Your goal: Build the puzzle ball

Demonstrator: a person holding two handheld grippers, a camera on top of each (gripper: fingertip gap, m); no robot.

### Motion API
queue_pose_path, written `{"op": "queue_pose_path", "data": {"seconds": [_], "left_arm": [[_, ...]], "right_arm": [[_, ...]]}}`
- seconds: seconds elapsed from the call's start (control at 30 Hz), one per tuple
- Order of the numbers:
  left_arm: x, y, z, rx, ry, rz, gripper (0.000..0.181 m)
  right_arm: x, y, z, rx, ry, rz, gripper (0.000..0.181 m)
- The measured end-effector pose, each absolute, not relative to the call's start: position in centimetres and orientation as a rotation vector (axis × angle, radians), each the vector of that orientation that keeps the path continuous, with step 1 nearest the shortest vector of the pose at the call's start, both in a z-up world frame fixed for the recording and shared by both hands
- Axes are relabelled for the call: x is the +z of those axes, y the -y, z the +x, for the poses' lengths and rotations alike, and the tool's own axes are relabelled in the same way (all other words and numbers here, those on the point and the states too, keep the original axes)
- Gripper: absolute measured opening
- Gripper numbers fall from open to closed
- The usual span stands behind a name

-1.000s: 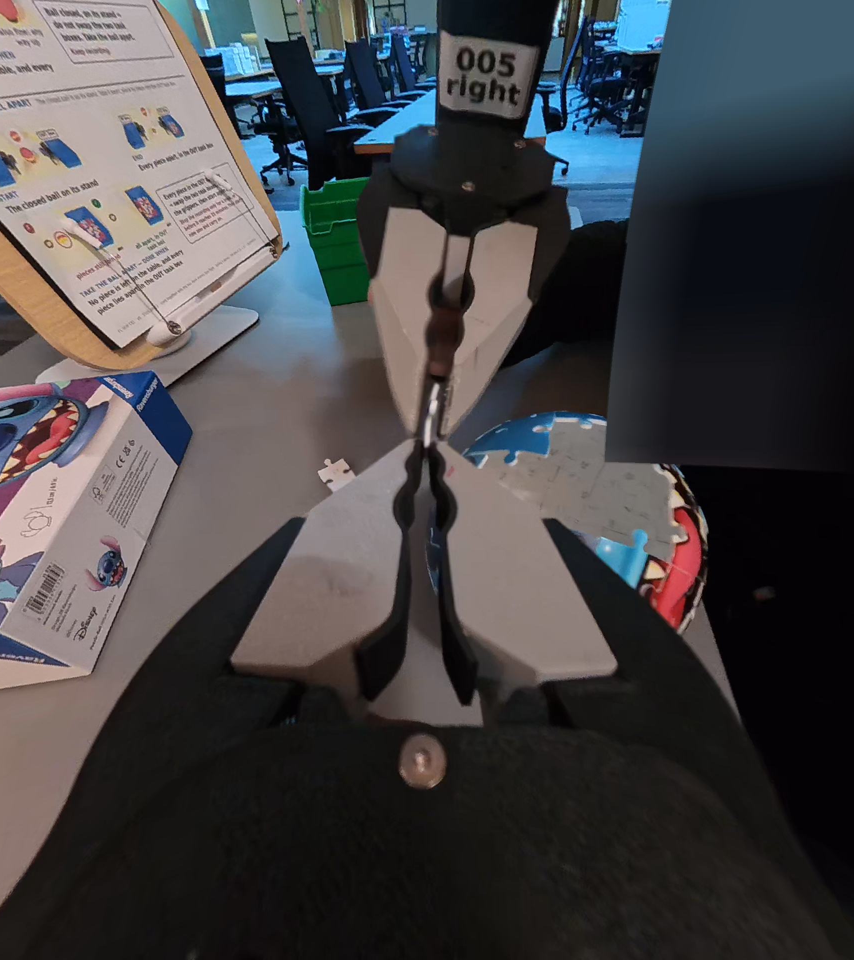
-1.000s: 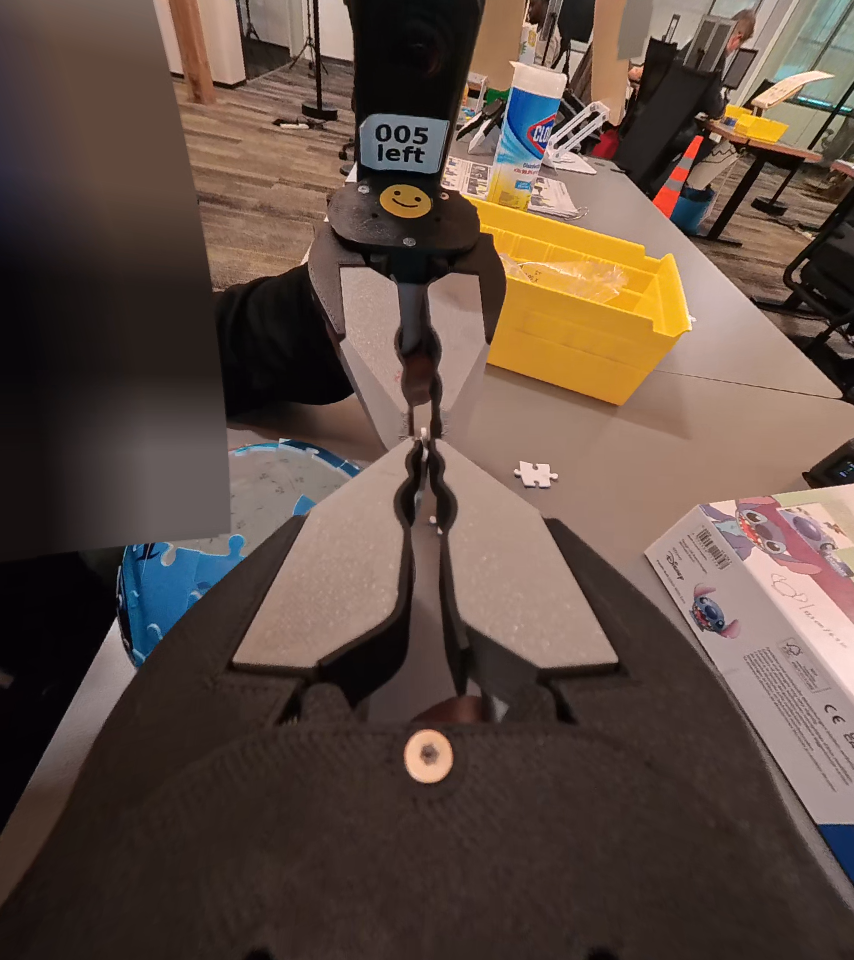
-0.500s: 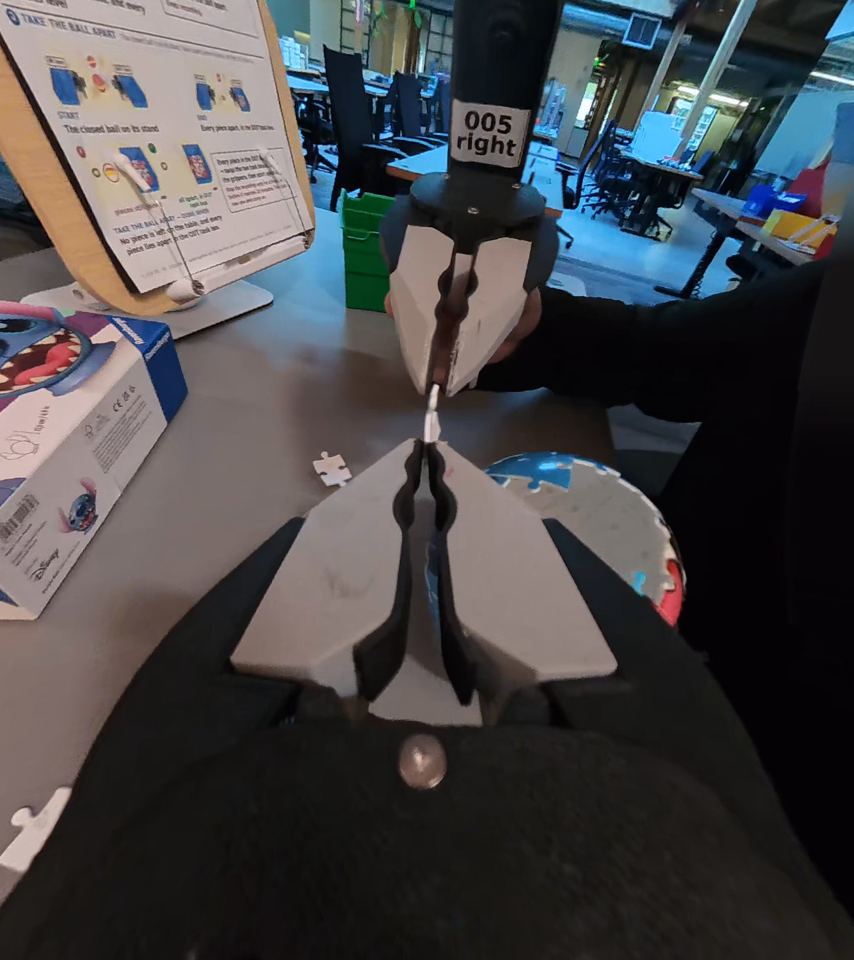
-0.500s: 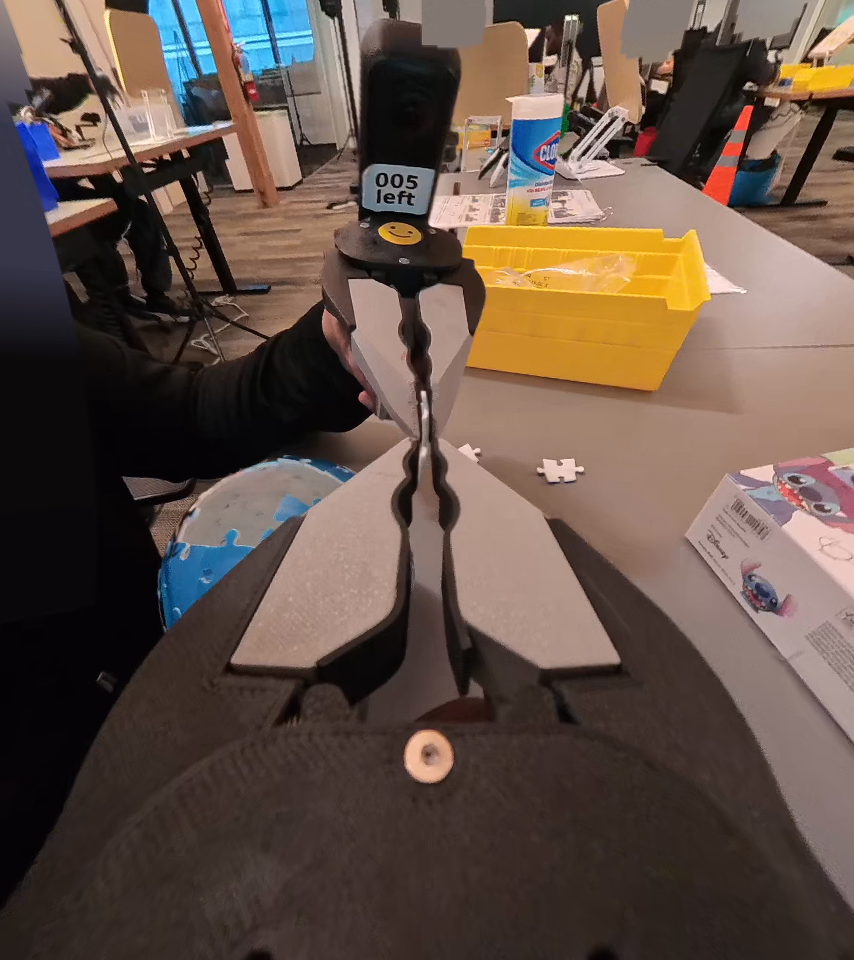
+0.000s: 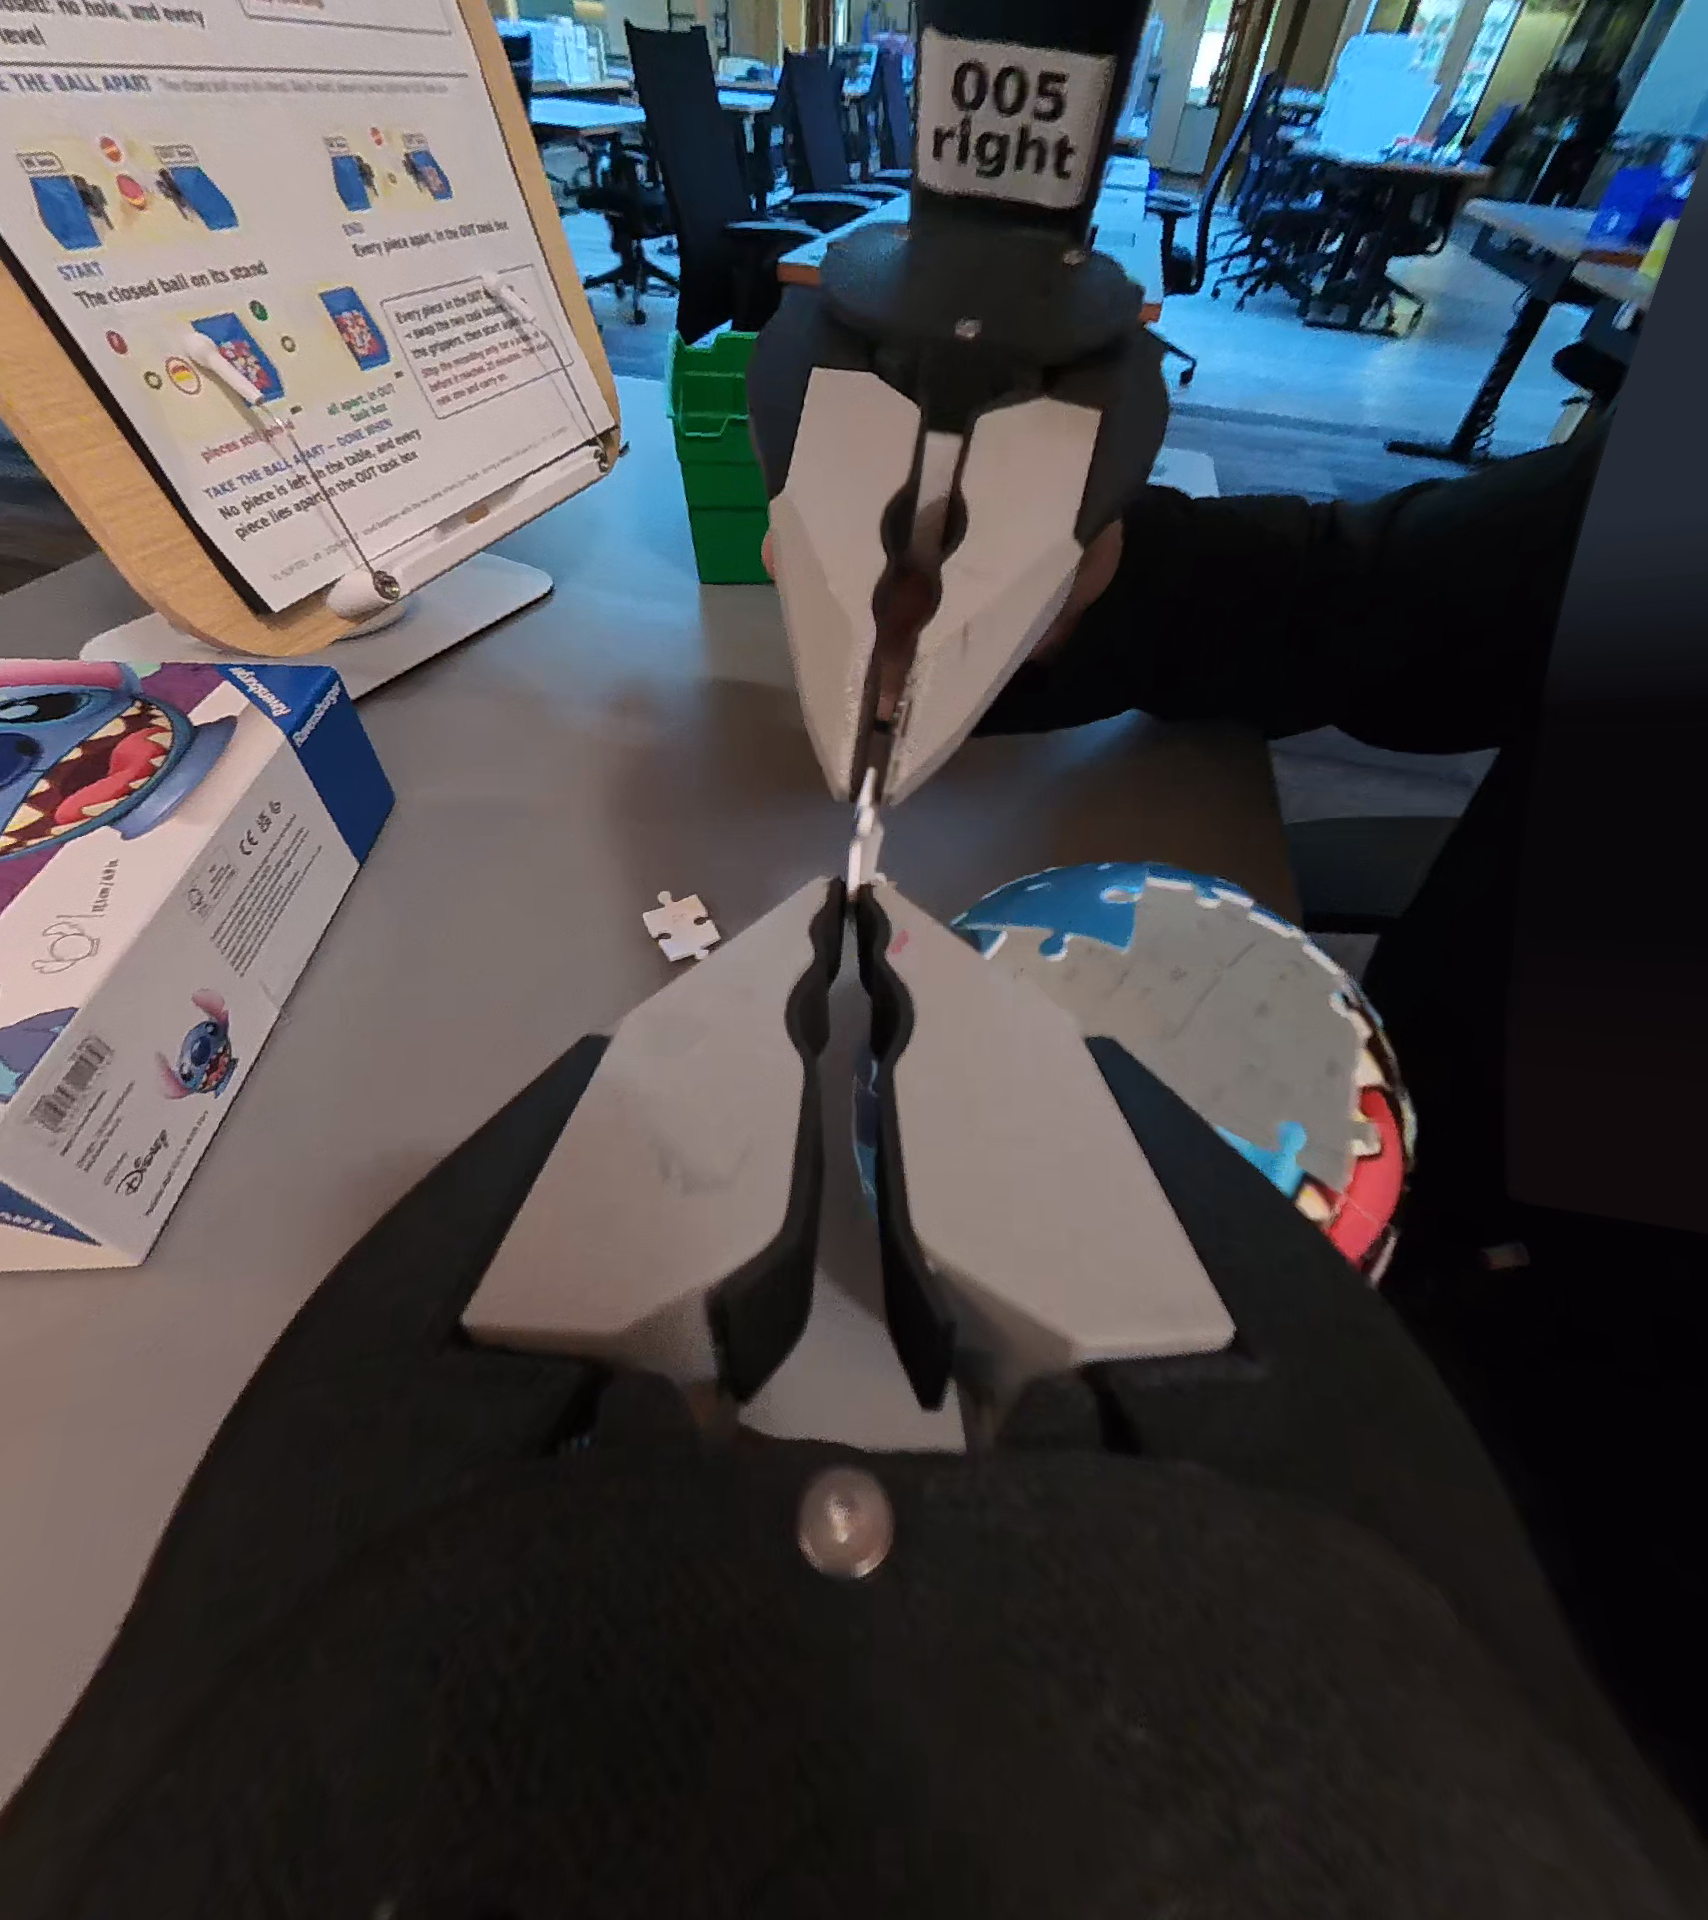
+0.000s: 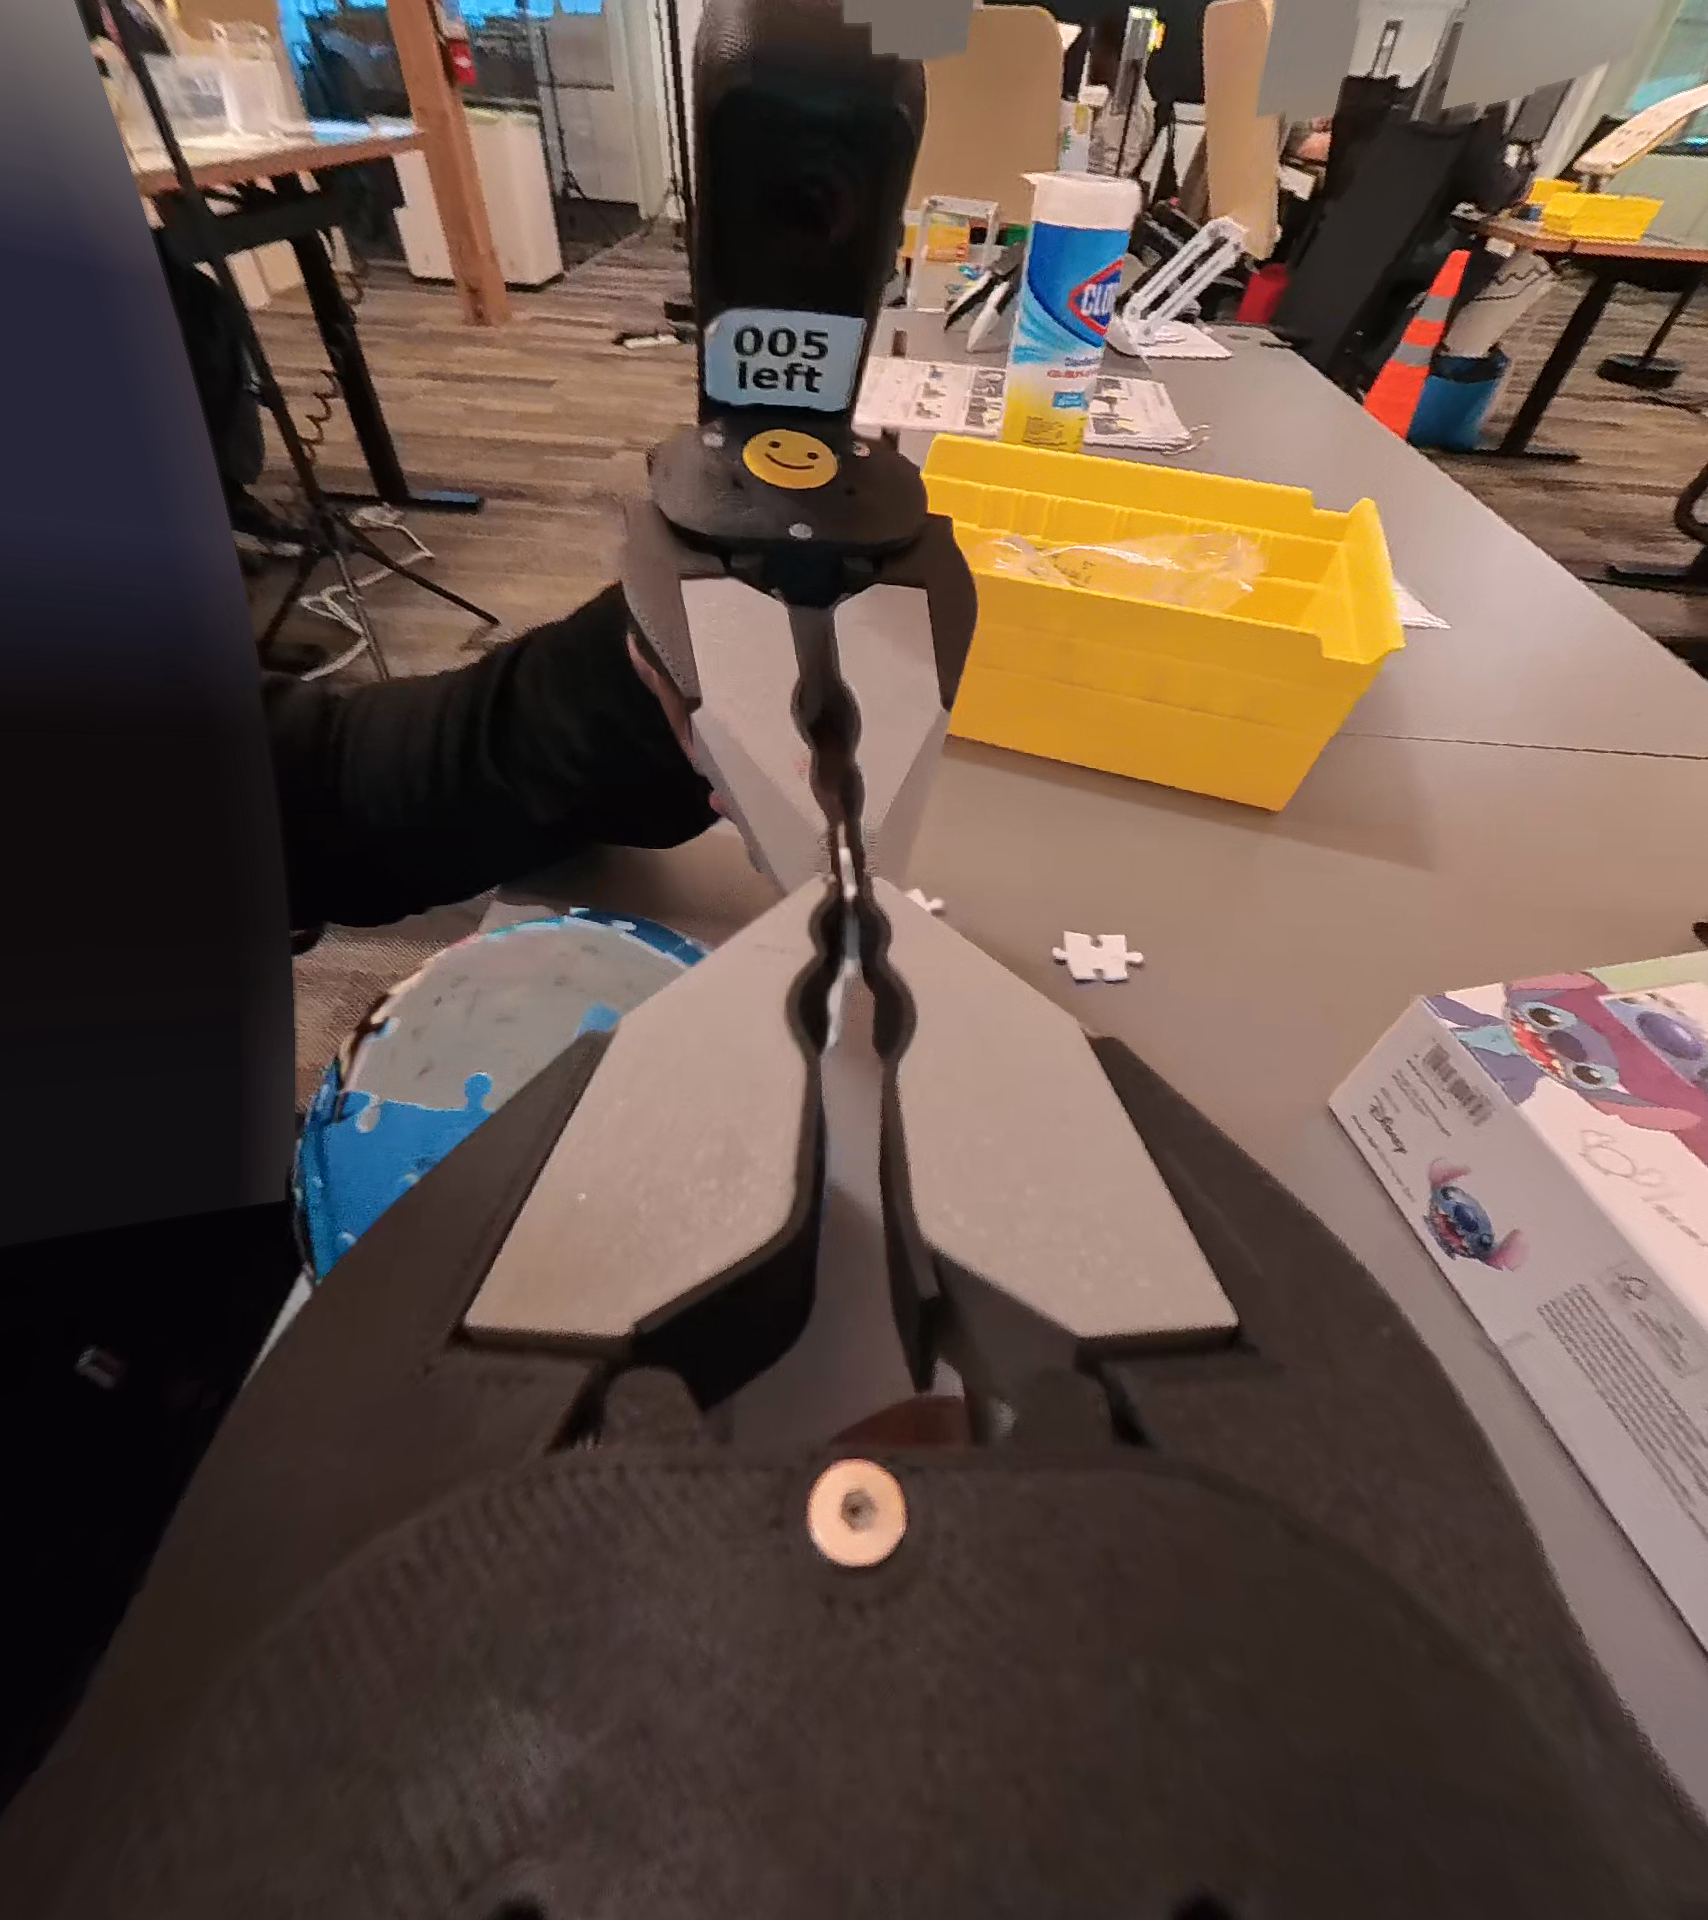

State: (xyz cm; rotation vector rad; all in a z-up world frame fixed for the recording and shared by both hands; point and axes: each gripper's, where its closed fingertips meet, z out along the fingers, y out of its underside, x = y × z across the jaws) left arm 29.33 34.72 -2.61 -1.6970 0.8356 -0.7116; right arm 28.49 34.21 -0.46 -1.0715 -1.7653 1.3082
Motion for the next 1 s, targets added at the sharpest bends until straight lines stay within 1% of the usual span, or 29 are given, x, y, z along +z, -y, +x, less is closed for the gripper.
{"op": "queue_pose_path", "data": {"seconds": [0.2,0.23,0.4,0.47,0.63,0.73,0.9,1.0], "left_arm": [[-2.1,-33.9,29.5,-0.684,-0.872,-1.669,0.001],[-1.9,-33.6,29.4,-0.684,-0.879,-1.657,0.005],[-1.2,-32.5,28.9,-0.639,-0.908,-1.611,0.015],[-1.2,-32.3,29.0,-0.631,-0.912,-1.598,0.012],[-1.7,-32.4,29.6,-0.614,-0.943,-1.615,0.011],[-2.0,-32.7,29.8,-0.602,-0.950,-1.618,0.000],[-2.4,-32.4,30.1,-0.564,-1.001,-1.611,0.000],[-1.9,-32.4,30.0,-0.443,-1.040,-1.549,0.000]], "right_arm": [[-0.3,-33.4,28.8,1.204,1.781,-1.006,0.000],[-0.1,-33.1,29.0,1.199,1.778,-0.985,0.000],[-0.1,-32.0,29.2,1.137,1.782,-0.880,0.000],[-0.6,-32.0,29.1,1.097,1.805,-0.870,0.000],[-0.7,-32.1,29.3,1.078,1.812,-0.850,0.000],[-0.7,-32.2,29.4,1.093,1.811,-0.842,0.000],[-1.2,-31.9,29.7,1.189,1.853,-0.831,0.000],[-1.1,-32.1,30.0,1.254,1.871,-0.821,0.000]]}}
